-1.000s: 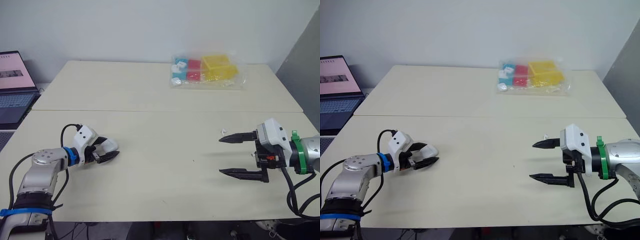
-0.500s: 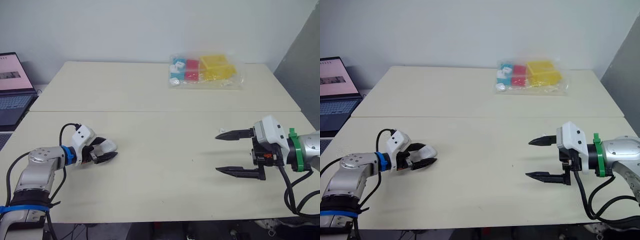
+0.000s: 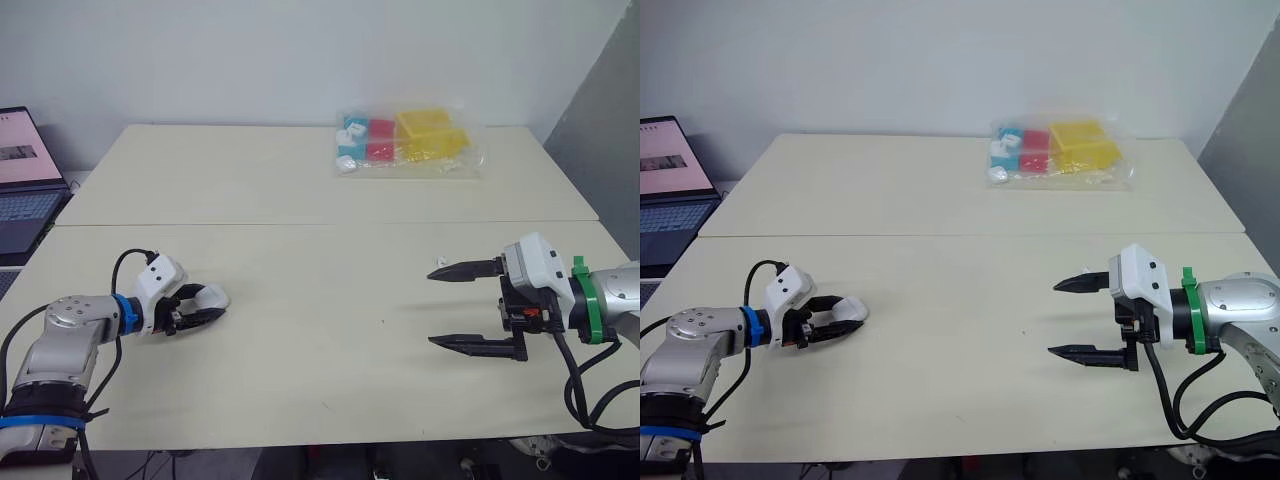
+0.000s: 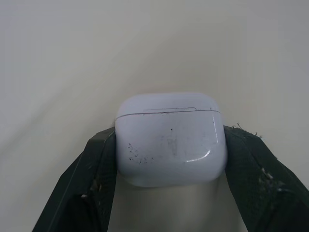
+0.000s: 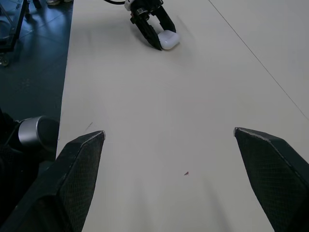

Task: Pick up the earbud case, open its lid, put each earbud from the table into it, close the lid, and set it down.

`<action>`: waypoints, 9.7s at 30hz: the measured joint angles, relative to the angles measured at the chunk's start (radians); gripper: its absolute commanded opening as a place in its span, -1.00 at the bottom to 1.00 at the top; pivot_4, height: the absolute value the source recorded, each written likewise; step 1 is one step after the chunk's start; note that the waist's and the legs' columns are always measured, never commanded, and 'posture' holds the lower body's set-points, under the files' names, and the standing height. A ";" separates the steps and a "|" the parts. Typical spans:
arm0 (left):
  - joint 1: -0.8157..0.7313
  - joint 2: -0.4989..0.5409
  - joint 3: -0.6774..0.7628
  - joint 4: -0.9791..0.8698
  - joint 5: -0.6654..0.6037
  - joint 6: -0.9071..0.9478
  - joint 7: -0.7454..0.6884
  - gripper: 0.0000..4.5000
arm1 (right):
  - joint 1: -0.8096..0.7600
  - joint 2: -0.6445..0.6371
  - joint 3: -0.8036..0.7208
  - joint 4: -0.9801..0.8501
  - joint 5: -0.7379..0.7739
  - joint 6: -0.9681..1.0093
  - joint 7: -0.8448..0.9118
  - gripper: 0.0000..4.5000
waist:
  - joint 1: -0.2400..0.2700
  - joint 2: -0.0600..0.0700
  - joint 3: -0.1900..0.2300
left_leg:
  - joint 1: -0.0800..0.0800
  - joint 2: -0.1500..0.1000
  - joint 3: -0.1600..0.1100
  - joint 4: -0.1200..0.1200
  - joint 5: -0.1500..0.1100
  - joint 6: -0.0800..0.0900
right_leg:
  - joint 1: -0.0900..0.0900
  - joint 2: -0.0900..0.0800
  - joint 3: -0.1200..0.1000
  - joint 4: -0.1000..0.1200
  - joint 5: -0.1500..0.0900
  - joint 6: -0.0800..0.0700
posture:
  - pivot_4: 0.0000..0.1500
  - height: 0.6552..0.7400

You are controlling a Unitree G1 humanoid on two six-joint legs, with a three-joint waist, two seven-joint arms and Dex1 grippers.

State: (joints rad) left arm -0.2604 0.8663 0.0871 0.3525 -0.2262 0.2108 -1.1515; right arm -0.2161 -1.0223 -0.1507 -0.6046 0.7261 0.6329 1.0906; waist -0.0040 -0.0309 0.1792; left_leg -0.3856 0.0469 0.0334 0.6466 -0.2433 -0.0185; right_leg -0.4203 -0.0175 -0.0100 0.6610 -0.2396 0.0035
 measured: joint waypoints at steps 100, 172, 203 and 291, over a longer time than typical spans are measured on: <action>-0.252 -0.292 -0.331 -0.596 -0.091 0.381 0.118 1.00 | -0.564 -0.115 0.559 0.129 -0.030 0.270 -0.260 -0.64 | 0.001 0.007 0.006 | -0.018 0.000 -0.005 0.011 -0.001 0.001 | -0.007 0.015 -0.001 -0.005 0.003 -0.001 | 1.00 1.00; -0.257 -0.478 -0.363 -0.507 -0.094 0.379 0.228 -0.65 | -0.491 -0.054 0.348 0.274 -0.499 -0.054 0.279 0.93 | 0.001 0.007 0.007 | -0.015 -0.001 -0.003 0.015 -0.001 0.001 | -0.005 0.015 0.000 0.001 0.003 -0.001 | 1.00 1.00; -0.154 -0.490 -0.319 -0.485 -0.178 0.156 0.111 -0.65 | -0.344 0.165 0.300 0.177 -0.437 -0.117 -0.011 0.93 | 0.002 0.007 0.007 | -0.013 -0.001 -0.004 0.016 -0.001 0.001 | -0.003 0.015 0.000 0.002 0.004 -0.001 | 1.00 1.00; -0.077 -0.421 -0.377 -0.506 -0.082 -0.036 0.071 -0.65 | 0.090 0.291 -0.121 0.365 -0.340 0.427 -0.583 -0.82 | 0.000 0.007 0.006 | -0.014 -0.001 -0.004 0.015 -0.001 0.001 | -0.002 0.015 0.000 -0.001 0.004 -0.001 | 1.00 1.00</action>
State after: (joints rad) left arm -0.3369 0.4455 -0.2897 -0.1532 -0.3077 0.1753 -1.0810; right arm -0.1264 -0.7314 -0.2718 -0.2397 0.3865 1.0601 0.5076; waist -0.0041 -0.0236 0.1852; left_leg -0.3992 0.0461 0.0293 0.6614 -0.2441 -0.0173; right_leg -0.4227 -0.0026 -0.0096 0.6602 -0.2358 0.0030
